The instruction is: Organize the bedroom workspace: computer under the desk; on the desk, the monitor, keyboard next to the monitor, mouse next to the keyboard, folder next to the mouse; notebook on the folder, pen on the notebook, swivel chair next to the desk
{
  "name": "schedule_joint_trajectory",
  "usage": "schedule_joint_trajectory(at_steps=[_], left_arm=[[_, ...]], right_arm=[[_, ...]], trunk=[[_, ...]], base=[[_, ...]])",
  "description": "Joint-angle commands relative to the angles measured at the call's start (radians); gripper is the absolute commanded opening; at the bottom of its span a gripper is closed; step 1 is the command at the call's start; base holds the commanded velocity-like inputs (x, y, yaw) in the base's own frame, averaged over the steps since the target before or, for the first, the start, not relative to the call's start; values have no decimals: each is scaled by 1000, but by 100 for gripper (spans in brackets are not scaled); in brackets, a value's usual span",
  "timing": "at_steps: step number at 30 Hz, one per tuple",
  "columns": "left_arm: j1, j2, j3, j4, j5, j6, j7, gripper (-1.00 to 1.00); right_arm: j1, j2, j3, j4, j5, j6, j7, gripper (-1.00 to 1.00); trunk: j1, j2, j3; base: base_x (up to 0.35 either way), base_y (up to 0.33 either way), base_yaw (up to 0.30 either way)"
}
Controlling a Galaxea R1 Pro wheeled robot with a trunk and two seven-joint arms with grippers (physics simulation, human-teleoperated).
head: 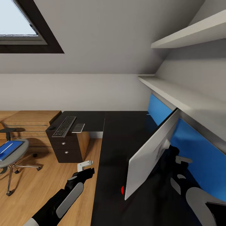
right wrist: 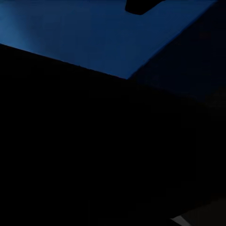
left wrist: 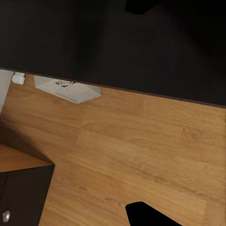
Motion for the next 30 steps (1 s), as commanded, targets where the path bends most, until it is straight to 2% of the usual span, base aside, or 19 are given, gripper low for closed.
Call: schedule_joint_trajectory(at_steps=[1, 17, 26, 30], left_arm=[[-2, 1, -3, -2, 5, 2, 7, 100], [-1, 1, -3, -2, 1, 2, 8, 100], [-2, 1, -4, -2, 0, 2, 8, 100], [-1, 1, -4, -2, -1, 2, 8, 100]], right_arm=[[-1, 0, -3, 1, -5, -5, 4, 100], [-1, 0, -3, 2, -4, -5, 8, 100], [-1, 1, -3, 7, 48, -5, 13, 100], [-1, 2, -3, 7, 59, -5, 13, 100]], trunk=[[1, -2, -2], [1, -2, -2], [1, -2, -2], [1, -2, -2]], base=[[0, 0, 0], [0, 0, 0], [0, 0, 0], [0, 0, 0]])
